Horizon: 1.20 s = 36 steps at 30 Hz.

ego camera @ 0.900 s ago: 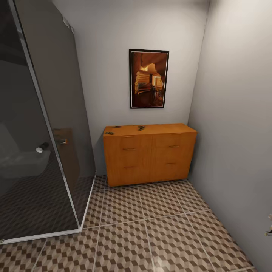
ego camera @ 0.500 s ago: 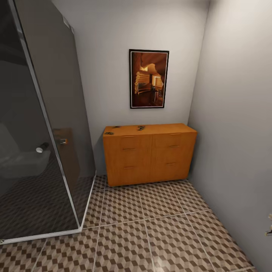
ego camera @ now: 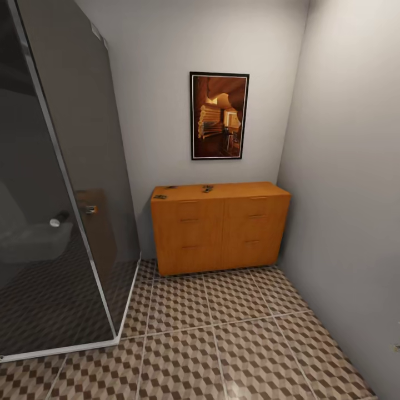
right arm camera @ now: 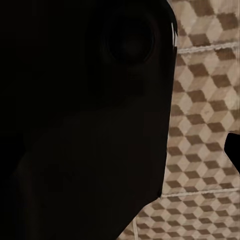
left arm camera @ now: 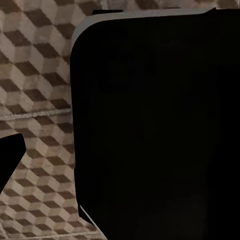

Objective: Take the four mousetraps from the cabinet in the bathroom and place them on the bathroom floor. Make sure all four end up on the same floor surface, and ensure that at least two of them are either under or directly next to the same bathroom sink.

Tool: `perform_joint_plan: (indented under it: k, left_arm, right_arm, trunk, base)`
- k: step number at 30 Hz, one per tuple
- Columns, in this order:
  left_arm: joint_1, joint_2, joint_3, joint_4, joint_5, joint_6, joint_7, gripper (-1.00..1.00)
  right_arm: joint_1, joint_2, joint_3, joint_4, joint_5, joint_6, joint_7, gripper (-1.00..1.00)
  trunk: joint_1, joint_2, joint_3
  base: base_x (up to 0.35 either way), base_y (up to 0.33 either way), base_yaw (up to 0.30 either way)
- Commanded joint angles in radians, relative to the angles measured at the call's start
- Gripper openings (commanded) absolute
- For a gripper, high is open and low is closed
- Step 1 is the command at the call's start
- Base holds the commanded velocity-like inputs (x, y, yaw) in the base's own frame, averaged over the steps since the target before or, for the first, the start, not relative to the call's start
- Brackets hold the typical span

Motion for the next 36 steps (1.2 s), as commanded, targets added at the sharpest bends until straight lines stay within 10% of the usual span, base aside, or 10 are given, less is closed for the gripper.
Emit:
perform_joint_plan:
  k: [1,36]
  left_arm:
    - [0.000,0.000,0.000,0.000,0.001,-0.003,0.000,1.00]
    - [0.000,0.000,0.000,0.000,0.007,0.001,0.000,1.00]
  right_arm:
    - [0.000,0.000,0.001,0.000,0.001,-0.001,0.000,1.00]
    - [0.000,0.006,-0.001,0.000,-0.003,-0.001,-0.013,1.00]
  trunk:
    - [0.000,0.000,-0.001]
    - [0.000,0.000,-0.001]
  base:
    - [0.215,0.000,0.000]
    - [0.312,0.000,0.000]
